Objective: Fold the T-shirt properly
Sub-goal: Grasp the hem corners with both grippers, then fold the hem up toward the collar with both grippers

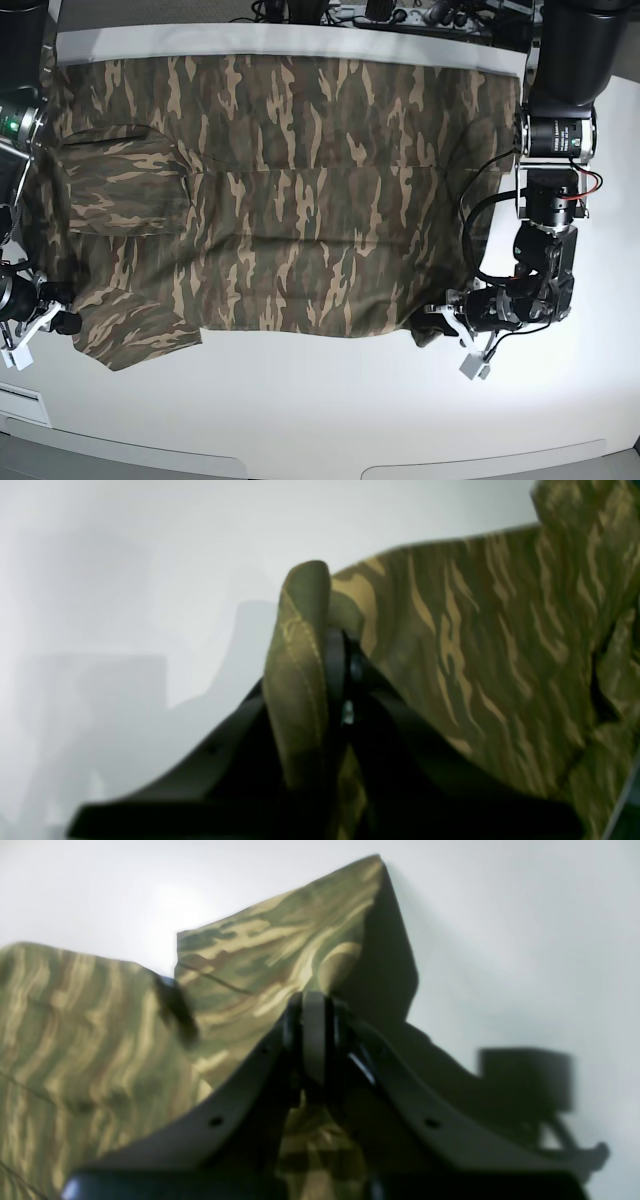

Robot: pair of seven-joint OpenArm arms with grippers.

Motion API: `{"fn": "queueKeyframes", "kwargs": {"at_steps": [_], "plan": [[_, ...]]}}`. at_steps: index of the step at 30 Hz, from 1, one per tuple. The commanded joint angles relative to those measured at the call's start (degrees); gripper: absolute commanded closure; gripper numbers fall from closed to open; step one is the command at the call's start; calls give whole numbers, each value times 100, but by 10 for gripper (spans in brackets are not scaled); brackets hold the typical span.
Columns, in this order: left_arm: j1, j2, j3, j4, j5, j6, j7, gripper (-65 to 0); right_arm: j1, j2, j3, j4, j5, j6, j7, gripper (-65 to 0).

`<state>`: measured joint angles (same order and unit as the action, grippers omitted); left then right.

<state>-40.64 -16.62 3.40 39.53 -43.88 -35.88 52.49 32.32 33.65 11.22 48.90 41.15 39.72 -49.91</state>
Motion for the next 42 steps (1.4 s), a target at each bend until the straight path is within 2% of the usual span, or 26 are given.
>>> {"fn": "queueKeyframes", "kwargs": {"at_steps": [1,7,9,14,20,23,26,31,42], "plan": [[-188,-85,-9,87,-229,-87,28,0,11,223,31,280,111,28,74,0],[-162,-492,-9,133,-643,-103,129,0,-1198,584,46,1718,407,28,76,0],[-164,-577,-9,199,-885,-105,339,0,-1499,669,50,2157,404,28,79,0],[-160,-557,-9,446,-1838,-317,1373,0,-1912,737,111,2876,409,28,11,0],[-157,-723,-9,785,-3165,-313,2732,0,-2459,741,511,3442,487,28,-275,0],[-160,-828,-9,960,-3738,-315,2751,0,-2695,752,599,3473,756,28,-555,0],[-157,-927,-9,1064,-3790,-313,2751,0,-2806,763,599,3473,754,28,-815,0],[-57,-955,-9,1078,-4112,-227,2751,0,-2931,850,599,3473,667,28,-828,0],[844,-1067,151,1099,-4112,-254,2751,0,-2931,938,599,3462,664,28,-824,0]]}}
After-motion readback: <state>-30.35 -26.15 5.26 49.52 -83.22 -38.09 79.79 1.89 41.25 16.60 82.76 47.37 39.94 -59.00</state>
